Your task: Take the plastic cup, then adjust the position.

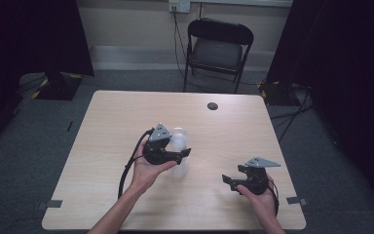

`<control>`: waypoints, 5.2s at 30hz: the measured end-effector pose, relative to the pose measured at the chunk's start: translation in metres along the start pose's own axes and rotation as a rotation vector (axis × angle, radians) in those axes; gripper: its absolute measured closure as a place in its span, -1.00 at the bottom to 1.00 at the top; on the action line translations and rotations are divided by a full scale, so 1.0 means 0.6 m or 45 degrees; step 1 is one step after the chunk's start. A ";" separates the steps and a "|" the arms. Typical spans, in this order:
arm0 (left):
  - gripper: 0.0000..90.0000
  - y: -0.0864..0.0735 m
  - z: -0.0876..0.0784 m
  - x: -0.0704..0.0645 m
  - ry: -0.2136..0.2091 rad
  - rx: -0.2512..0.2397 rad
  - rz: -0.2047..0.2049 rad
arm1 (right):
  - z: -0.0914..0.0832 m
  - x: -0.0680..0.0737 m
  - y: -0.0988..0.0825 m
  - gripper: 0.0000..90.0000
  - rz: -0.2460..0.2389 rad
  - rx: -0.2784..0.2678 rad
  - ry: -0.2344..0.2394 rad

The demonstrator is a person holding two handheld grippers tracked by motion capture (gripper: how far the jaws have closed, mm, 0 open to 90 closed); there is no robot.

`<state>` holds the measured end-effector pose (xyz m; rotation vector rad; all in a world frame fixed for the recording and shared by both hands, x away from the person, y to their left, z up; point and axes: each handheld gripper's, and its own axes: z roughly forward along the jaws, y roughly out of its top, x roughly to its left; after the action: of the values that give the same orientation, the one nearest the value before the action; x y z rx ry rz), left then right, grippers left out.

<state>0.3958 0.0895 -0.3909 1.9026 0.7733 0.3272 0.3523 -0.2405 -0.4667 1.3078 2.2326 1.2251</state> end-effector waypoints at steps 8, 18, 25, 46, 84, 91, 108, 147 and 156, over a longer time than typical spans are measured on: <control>-0.32 0.006 -0.007 -0.003 -0.004 -0.037 -0.010 | 0.001 0.000 0.000 -0.58 -0.004 0.003 0.002; -0.32 0.012 -0.013 -0.009 0.005 -0.077 -0.012 | 0.000 0.000 0.000 -0.58 -0.004 0.003 0.003; -0.32 0.019 -0.020 -0.012 0.001 -0.120 -0.010 | 0.002 0.001 0.000 -0.58 -0.010 0.006 0.005; -0.31 0.032 -0.024 -0.010 -0.017 -0.184 -0.039 | 0.008 0.001 0.001 -0.58 -0.007 0.010 0.003; -0.29 0.071 -0.107 0.010 0.010 -0.328 -0.081 | 0.007 0.000 0.001 -0.58 -0.003 0.013 0.002; -0.29 0.061 -0.134 0.022 0.039 -0.322 -0.103 | 0.005 0.002 0.001 -0.55 -0.007 0.004 0.003; -0.27 0.022 -0.171 0.038 0.094 -0.293 -0.174 | 0.006 0.009 0.004 -0.39 -0.043 0.020 -0.012; -0.23 -0.097 -0.166 0.014 -0.048 -0.126 -0.411 | -0.012 0.100 0.007 0.11 -0.247 -0.101 0.105; -0.21 -0.113 -0.159 0.009 -0.112 -0.103 -0.430 | -0.010 0.135 0.007 0.24 -0.304 -0.151 0.206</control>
<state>0.3234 0.1798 -0.4083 1.6645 0.9879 0.0628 0.3066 -0.1763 -0.4461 0.8972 2.3039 1.3895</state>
